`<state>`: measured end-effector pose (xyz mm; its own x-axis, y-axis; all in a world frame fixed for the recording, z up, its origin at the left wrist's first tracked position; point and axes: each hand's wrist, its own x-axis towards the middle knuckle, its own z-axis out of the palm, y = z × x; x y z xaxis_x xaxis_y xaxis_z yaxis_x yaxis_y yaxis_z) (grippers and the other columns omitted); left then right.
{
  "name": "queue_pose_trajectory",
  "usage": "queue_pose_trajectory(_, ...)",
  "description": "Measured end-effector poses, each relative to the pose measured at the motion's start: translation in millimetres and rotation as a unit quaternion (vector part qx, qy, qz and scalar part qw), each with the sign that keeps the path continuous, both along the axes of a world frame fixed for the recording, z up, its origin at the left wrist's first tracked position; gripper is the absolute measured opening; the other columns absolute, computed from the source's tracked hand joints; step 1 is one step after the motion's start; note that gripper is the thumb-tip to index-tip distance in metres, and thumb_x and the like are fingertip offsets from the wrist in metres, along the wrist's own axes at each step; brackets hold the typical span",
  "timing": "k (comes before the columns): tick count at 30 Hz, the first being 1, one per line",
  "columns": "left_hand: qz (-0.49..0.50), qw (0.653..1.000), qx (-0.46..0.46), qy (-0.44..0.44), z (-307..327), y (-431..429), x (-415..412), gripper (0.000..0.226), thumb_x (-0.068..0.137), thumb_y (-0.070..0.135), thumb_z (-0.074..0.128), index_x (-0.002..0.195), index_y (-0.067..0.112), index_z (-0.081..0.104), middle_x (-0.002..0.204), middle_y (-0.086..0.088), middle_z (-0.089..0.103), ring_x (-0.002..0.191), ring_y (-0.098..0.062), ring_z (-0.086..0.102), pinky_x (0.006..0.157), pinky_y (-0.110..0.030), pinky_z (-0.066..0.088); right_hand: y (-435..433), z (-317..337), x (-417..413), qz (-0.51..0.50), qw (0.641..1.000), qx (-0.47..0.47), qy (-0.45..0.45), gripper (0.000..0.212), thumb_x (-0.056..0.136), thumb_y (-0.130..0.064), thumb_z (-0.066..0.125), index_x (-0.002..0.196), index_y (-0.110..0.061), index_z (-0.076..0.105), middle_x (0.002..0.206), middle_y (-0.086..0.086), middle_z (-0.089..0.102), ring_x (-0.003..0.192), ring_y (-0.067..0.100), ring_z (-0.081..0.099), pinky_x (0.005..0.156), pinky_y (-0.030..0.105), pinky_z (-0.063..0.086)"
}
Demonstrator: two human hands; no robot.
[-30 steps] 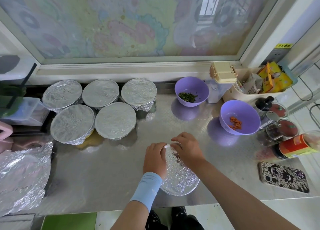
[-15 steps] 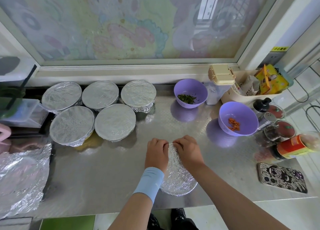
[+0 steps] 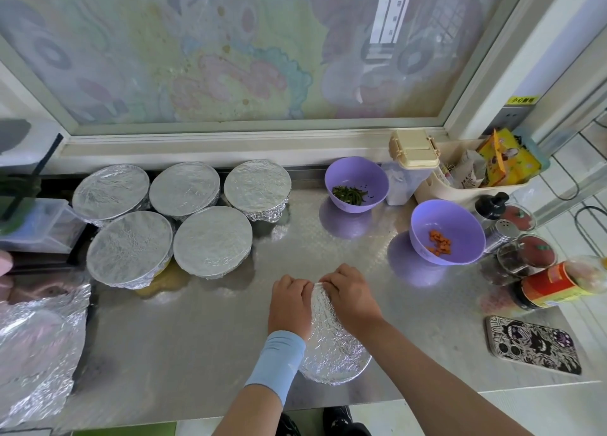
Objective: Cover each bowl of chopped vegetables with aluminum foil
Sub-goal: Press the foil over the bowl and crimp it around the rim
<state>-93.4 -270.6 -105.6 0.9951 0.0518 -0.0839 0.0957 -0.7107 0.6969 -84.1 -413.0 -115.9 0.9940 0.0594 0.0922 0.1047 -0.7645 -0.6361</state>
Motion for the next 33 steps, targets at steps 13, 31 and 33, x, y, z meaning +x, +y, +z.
queue_pose_trajectory(13, 0.046, 0.999, -0.005, 0.025, -1.3, 3.2, -13.7, 0.026, 0.101, 0.023, 0.046, 0.1, 0.013, 0.07, 0.098, 0.0, 0.051, 0.099, -0.019, 0.048, 0.082, -0.031, 0.044, 3.4, 2.7, -0.4, 0.049, 0.998, -0.036, 0.008, 0.009, 0.09, -0.019, 0.063, 0.094, -0.02, 0.072, 0.089, -0.005, 0.056, 0.089, 0.02, 0.051, 0.086, 0.036, 0.045)
queue_pose_trajectory(31, 0.012, 1.0, -0.002, -0.022, -2.4, 1.2, -16.8, 0.021, 0.099, 0.015, 0.049, 0.095, 0.013, 0.07, 0.093, 0.003, 0.05, 0.094, -0.018, 0.048, 0.077, -0.027, 0.042, -3.7, -1.3, -10.4, 0.011, 0.999, -0.032, 0.011, 0.014, 0.091, -0.02, 0.059, 0.089, -0.016, 0.072, 0.086, -0.001, 0.056, 0.085, 0.022, 0.053, 0.081, 0.031, 0.045)
queue_pose_trajectory(33, 0.023, 1.0, 0.006, -0.014, -0.2, -0.7, -17.8, 0.023, 0.099, 0.015, 0.048, 0.095, 0.012, 0.07, 0.093, 0.003, 0.049, 0.095, -0.019, 0.047, 0.078, -0.025, 0.04, -3.1, -2.0, -9.1, 0.012, 0.999, -0.031, 0.017, 0.018, 0.091, -0.022, 0.056, 0.089, -0.016, 0.072, 0.086, -0.001, 0.057, 0.086, 0.022, 0.053, 0.082, 0.033, 0.046)
